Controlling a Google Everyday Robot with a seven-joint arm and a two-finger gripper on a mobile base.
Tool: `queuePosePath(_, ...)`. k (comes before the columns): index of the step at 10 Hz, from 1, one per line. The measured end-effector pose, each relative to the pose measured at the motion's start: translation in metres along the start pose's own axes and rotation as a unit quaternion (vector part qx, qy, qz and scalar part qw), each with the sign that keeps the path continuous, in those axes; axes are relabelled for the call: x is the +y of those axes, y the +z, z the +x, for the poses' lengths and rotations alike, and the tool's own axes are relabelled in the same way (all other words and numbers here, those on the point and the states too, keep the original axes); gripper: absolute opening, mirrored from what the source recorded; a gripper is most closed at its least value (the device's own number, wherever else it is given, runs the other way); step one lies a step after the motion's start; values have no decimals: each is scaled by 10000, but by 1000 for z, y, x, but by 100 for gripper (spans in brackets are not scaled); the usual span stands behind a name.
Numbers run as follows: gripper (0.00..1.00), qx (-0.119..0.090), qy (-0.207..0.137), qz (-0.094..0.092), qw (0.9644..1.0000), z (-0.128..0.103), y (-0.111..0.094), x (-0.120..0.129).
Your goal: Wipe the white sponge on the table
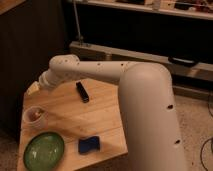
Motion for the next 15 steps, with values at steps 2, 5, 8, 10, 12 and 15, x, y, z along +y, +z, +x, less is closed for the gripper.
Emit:
queuePosePath(2,65,0,0,0,10000,0,0,0)
queuePosePath(5,65,0,0,0,10000,0,0,0)
queuePosePath(8,65,-92,-253,-67,9996,3,-5,3)
queuePosePath(10,65,-153,-1131,-95,9934,15,-27,6)
queuePosePath(12,65,-96,-1718,25,9851,40,-52,0)
queuePosePath(15,65,168,-2207,286,9748,75,-95,-7)
